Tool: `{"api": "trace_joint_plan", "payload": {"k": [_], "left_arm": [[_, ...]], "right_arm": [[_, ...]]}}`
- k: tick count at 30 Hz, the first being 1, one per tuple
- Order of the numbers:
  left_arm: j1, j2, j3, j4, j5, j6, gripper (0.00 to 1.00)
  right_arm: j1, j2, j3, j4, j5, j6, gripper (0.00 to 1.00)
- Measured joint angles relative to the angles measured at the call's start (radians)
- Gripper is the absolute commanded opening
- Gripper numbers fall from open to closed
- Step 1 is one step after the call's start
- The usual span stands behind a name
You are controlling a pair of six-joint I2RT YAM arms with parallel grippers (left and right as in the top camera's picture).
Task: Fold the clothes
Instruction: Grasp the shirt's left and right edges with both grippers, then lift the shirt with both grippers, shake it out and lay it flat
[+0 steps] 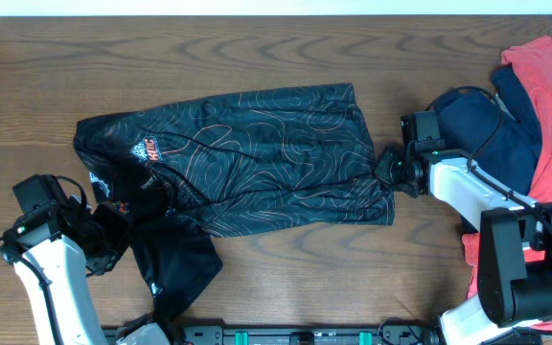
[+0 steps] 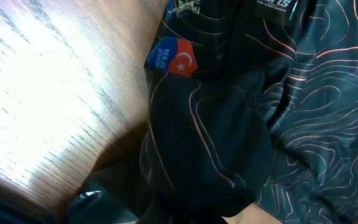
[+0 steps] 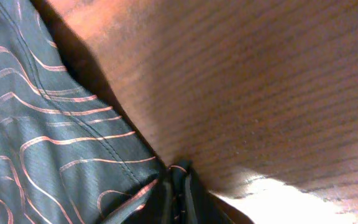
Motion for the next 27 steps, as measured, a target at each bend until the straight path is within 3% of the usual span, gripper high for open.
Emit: {"api": "trace_joint_plan", "payload": {"k": [7, 15, 20, 27], "left_arm": [[0.000, 0.000, 0.000, 0.000, 0.005, 0.001, 0.06], [0.000, 0.003, 0.047, -0.024, 0.163, 0.091, 0.06], [0.000, 0.004, 0.231, -0.098, 0.227, 0.149, 0.06], [0.000, 0.004, 0.535, -0.202, 0.330, 0.183, 0.06]], "right_arm": [[-0.004, -0.011, 0.005, -0.058, 0.009, -0.010, 0.01], [-0.004, -0.178, 0.136, -0.319, 0.029, -0.122, 0.01], [-0.004, -0.342, 0.290, -0.457, 0.031, -0.217, 0.01], [-0.004, -0.493, 0.361, -0.624, 0.076, -0.285, 0.01]]}}
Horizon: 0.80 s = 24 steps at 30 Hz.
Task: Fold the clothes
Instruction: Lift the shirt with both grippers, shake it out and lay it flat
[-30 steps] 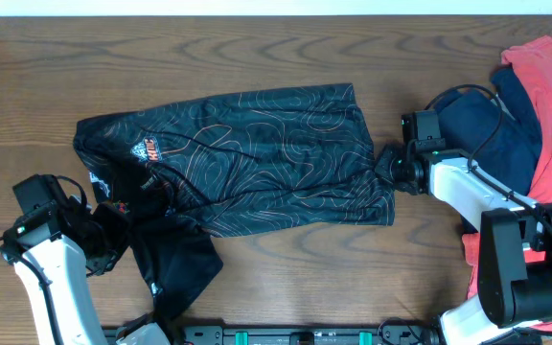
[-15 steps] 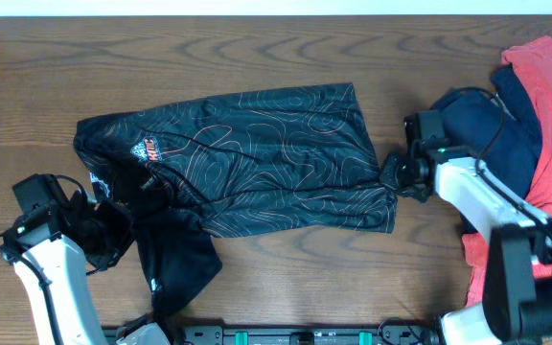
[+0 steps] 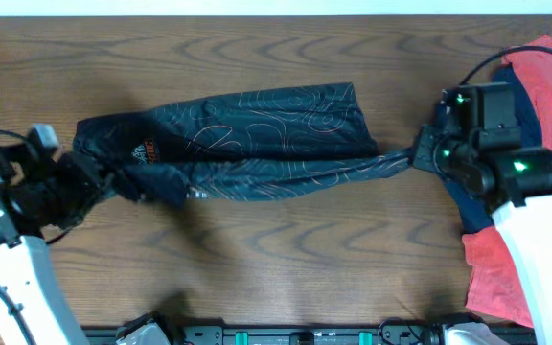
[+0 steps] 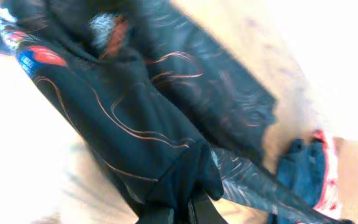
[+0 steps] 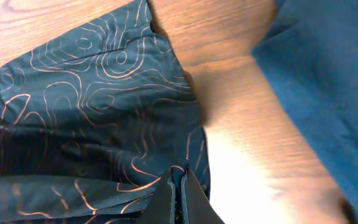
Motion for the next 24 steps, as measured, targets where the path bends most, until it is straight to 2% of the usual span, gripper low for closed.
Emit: {"api": "trace_joint_plan", "payload": {"k": [5, 10, 19, 24], "left_arm": [[0.000, 0.000, 0.185, -0.132, 0.098, 0.056, 0.06], [0.000, -0.008, 0.337, -0.280, 0.128, 0.158, 0.06], [0.000, -0.072, 0.452, -0.255, 0.039, 0.201, 0.06], [-0.002, -0.002, 0.454, -0.219, 0.023, 0.201, 0.06]], "right_arm": [[-0.002, -0.085, 0.069, -0.091, 0.023, -0.032, 0.01], [-0.006, -0.177, 0.165, -0.133, 0.058, -0.052, 0.01], [-0.006, -0.255, 0.268, -0.095, 0.161, -0.120, 0.01], [-0.006, -0.148, 0.275, -0.084, 0.167, -0.159, 0.01]]}}
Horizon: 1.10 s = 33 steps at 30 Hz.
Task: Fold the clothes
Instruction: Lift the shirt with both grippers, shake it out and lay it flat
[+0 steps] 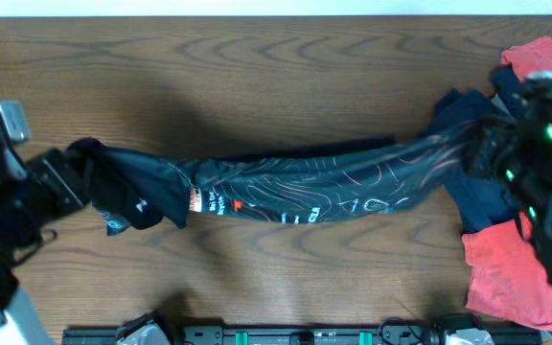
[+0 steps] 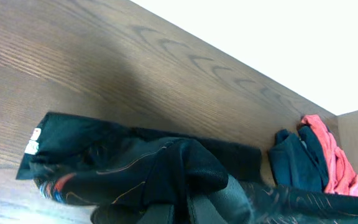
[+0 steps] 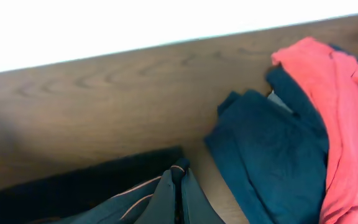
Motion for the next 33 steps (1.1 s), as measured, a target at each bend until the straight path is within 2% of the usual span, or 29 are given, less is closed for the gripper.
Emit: {"api": "trace_joint_plan", "payload": {"k": [8, 14, 17, 20, 24, 28, 31, 33], "left_arm": [[-0.127, 0.301, 0.001, 0.201, -0.060, -0.005, 0.06], [-0.261, 0.547, 0.005, 0.425, -0.175, -0.031, 0.06], [-0.295, 0.642, 0.049, 0.566, -0.202, -0.047, 0.06], [-0.298, 0.697, 0.146, 0.684, -0.216, -0.079, 0.06], [-0.275, 0.704, 0.381, 0.775, -0.224, -0.111, 0.06], [-0.262, 0.665, 0.595, 0.709, -0.222, -0.125, 0.06], [-0.264, 0.610, 0.671, 0.569, -0.215, -0.128, 0.06], [-0.263, 0.583, 0.689, 0.408, -0.215, -0.125, 0.06]], "right_arm": [[0.000, 0.384, -0.002, 0.155, -0.077, -0.045, 0.01], [0.000, 0.611, 0.032, 0.392, -0.108, -0.060, 0.01], [-0.003, 0.671, 0.114, 0.497, -0.105, -0.062, 0.01], [-0.014, 0.679, 0.253, 0.532, -0.068, -0.060, 0.01], [-0.041, 0.676, 0.481, 0.534, -0.004, -0.056, 0.01], [-0.070, 0.642, 0.640, 0.428, 0.023, -0.053, 0.01], [-0.080, 0.609, 0.670, 0.277, 0.041, -0.053, 0.01], [-0.080, 0.604, 0.665, 0.164, 0.059, -0.053, 0.01]]}}
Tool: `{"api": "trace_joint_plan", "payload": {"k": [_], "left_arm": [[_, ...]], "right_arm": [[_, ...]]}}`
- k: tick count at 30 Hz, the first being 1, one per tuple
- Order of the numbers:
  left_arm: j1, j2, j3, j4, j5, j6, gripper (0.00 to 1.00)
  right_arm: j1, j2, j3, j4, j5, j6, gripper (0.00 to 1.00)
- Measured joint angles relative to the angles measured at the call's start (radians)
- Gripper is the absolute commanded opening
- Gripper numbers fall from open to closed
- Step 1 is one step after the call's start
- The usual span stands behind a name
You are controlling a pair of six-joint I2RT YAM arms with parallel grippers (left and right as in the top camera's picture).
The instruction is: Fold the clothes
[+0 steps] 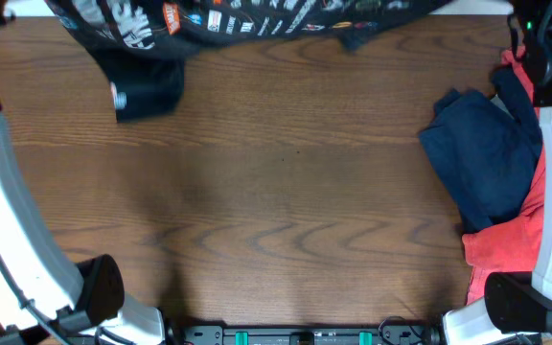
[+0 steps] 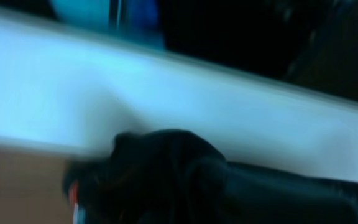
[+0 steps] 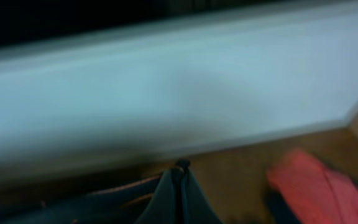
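Observation:
The black jersey [image 1: 257,17] with orange contour lines hangs stretched along the top edge of the overhead view, lifted off the wooden table [image 1: 286,211]. One sleeve [image 1: 147,91] dangles at the left. My left gripper [image 2: 188,208] is buried in dark cloth in a blurred wrist view. My right gripper [image 3: 180,186] is shut on a pinched edge of the jersey [image 3: 135,199]. Both arms reach up out of the overhead view at the left and right edges.
A crumpled navy garment [image 1: 482,153] lies at the right of the table, with a red garment [image 1: 511,268] under and beside it, also blurred in the right wrist view [image 3: 316,180]. A pale wall runs behind the table's far edge.
Both grippers have risen and moved toward the table's far edge with the jersey. It hung as a sagging band over mid-table; now it is stretched high along the far edge.
The jersey lay spread on the table with both grippers low at its left and right ends. Then it was bunched and pulled taut between them. Then it hung as a band above the table, and now it is held high at the far edge.

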Motion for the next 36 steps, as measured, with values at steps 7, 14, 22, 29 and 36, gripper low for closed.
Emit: {"api": "trace_joint_plan", "payload": {"k": [7, 14, 22, 29, 36], "left_arm": [[0.000, 0.035, -0.153, -0.497, -0.005, 0.083, 0.06], [0.002, 0.060, -0.548, -0.592, -0.008, 0.166, 0.06], [0.002, 0.049, -1.064, -0.521, -0.009, 0.211, 0.06], [0.002, -0.122, -1.400, -0.394, -0.014, 0.206, 0.06], [0.005, -0.341, -1.455, -0.337, -0.017, 0.164, 0.06]], "right_arm": [[0.000, 0.069, -0.155, -0.314, 0.038, 0.012, 0.01], [0.000, 0.100, -0.436, -0.420, -0.005, 0.026, 0.01], [0.000, 0.100, -0.793, -0.439, -0.056, 0.106, 0.01], [0.000, 0.074, -0.993, -0.412, -0.060, 0.162, 0.01], [0.000, -0.057, -1.017, -0.357, -0.060, 0.173, 0.01]]}}
